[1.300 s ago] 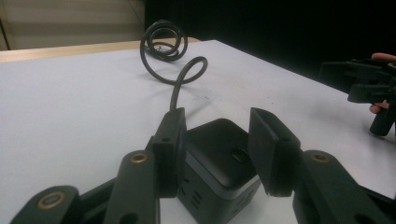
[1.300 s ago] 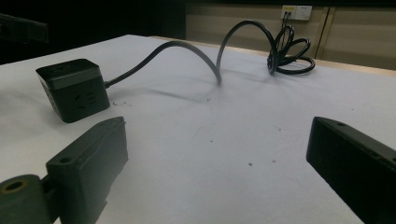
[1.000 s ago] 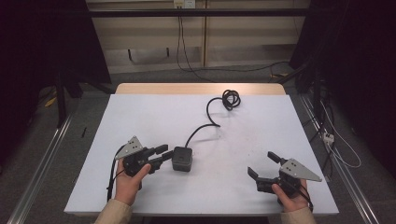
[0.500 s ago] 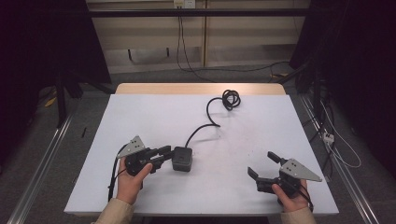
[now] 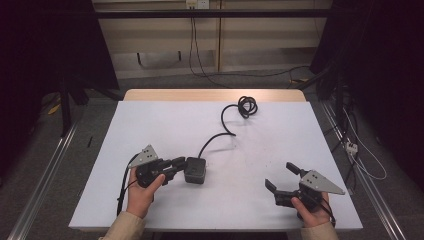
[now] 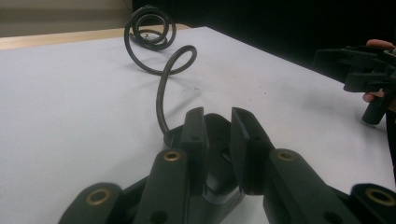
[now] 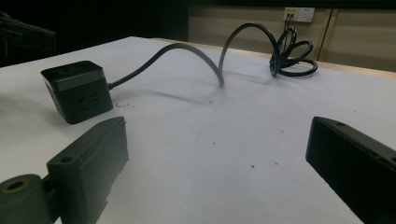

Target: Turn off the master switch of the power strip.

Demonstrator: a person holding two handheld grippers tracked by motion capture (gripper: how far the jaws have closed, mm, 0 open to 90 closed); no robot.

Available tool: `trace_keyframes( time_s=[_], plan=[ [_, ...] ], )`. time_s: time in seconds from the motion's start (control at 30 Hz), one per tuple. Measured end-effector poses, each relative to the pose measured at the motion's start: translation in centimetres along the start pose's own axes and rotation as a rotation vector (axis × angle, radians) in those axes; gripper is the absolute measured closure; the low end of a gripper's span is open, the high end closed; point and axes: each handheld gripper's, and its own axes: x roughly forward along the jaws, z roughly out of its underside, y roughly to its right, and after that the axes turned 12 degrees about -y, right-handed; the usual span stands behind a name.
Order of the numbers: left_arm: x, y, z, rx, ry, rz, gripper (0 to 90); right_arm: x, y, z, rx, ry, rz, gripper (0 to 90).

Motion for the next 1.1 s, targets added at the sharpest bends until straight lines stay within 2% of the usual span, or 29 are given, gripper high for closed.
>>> trace_keyframes(
  time_s=[0.6,1.1],
  plan=[
    [0.43,0.09,-0.18,0.006,-0.018,0.016,81.8,0.0,-0.01,0.0,-0.003,-0.002,-0.004,5.5],
    [0.8,0.15,-0.15,-0.001,-0.023,0.002,82.2,-0.05,0.05,-0.02,-0.002,0.0,-0.001,5.5]
  ],
)
